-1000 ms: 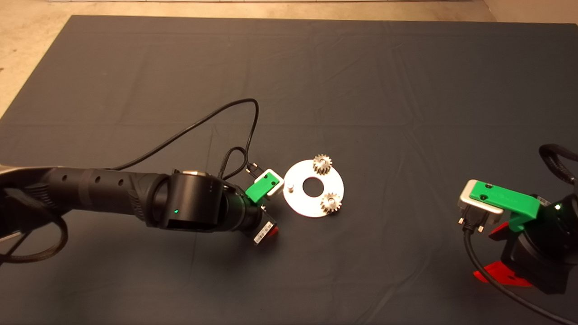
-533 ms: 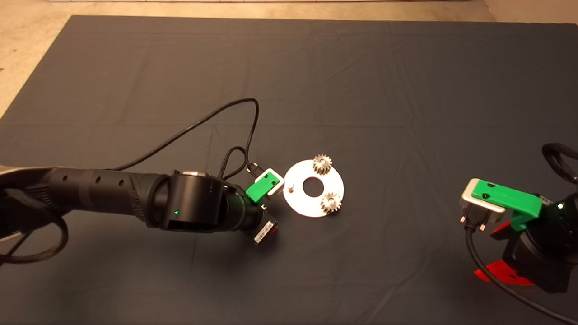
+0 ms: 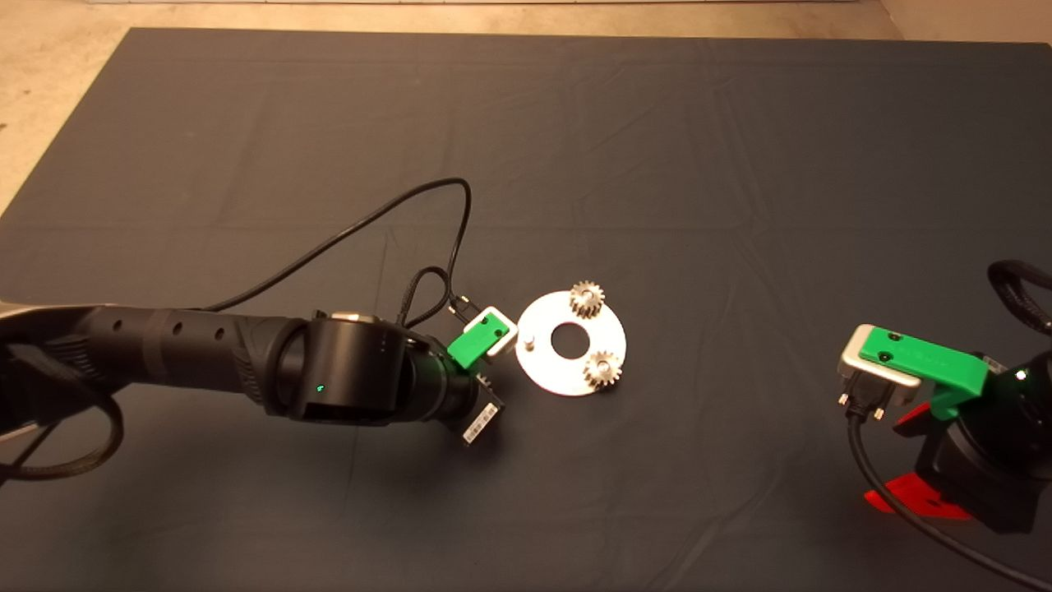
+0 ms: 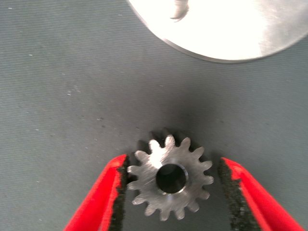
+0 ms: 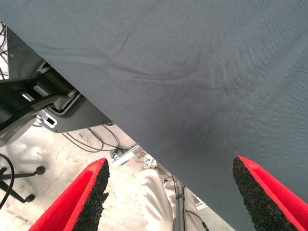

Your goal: Install three planetary gears onto the carrier pins

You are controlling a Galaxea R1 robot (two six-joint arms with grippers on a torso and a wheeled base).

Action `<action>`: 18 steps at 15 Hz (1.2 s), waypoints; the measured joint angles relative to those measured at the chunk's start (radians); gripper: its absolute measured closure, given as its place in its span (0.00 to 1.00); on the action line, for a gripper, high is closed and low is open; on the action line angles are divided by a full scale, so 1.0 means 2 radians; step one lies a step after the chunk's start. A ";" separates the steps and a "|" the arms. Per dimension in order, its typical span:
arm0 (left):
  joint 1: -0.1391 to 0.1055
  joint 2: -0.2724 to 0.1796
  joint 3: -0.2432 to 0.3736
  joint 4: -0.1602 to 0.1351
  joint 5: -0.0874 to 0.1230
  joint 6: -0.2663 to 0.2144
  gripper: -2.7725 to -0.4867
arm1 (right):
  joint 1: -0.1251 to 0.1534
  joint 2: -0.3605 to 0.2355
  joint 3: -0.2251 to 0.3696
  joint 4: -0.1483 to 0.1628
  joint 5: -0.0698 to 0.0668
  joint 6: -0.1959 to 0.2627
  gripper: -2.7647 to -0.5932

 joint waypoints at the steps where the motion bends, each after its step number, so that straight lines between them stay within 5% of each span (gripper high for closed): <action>1: 0.000 0.000 0.001 0.000 0.000 0.000 0.68 | 0.000 0.000 0.000 0.000 0.000 0.000 0.40; 18: 0.006 0.001 0.015 0.007 0.000 -0.003 0.80 | 0.027 -0.002 0.000 0.000 0.000 0.000 0.40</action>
